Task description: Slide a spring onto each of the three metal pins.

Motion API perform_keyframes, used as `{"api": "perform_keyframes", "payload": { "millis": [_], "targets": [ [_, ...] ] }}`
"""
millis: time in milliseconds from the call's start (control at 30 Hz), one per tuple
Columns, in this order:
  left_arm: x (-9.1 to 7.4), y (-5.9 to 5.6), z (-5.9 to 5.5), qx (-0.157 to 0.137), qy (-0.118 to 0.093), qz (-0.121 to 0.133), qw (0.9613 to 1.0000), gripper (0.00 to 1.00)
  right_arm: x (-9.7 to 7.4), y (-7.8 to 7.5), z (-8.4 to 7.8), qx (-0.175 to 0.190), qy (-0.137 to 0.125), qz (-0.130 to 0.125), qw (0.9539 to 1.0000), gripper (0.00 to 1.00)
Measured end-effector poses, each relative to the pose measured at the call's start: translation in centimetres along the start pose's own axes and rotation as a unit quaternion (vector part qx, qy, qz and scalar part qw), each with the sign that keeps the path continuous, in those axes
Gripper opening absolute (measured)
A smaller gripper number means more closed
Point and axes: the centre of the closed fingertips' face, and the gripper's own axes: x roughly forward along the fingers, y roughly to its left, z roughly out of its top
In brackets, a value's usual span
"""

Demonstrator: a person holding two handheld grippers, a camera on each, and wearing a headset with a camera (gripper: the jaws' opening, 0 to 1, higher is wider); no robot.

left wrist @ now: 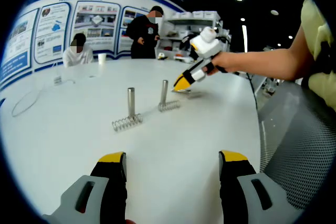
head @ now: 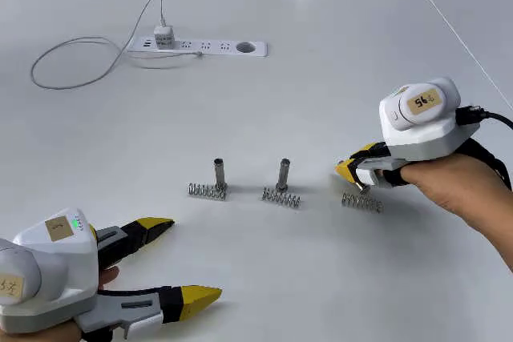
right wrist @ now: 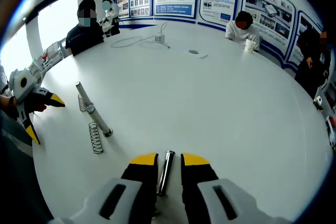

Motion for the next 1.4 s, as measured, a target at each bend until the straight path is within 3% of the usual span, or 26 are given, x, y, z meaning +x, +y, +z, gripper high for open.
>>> {"api": "perform_keyframes", "payload": {
  "millis": [933,1400],
  "targets": [
    [-0.09,0.1,0.15,-0.004,-0.003,0.006,1.0,0.73,0.96,0.06,-0.56,0.025,0.022,0.006,0.9994,0.11],
    [-0.21,0.13,0.45,-0.004,-0.005,0.009,0.9999,0.73,0.53,0.03,-0.46,0.025,0.009,-0.001,0.9997,0.09]
  ]
}}
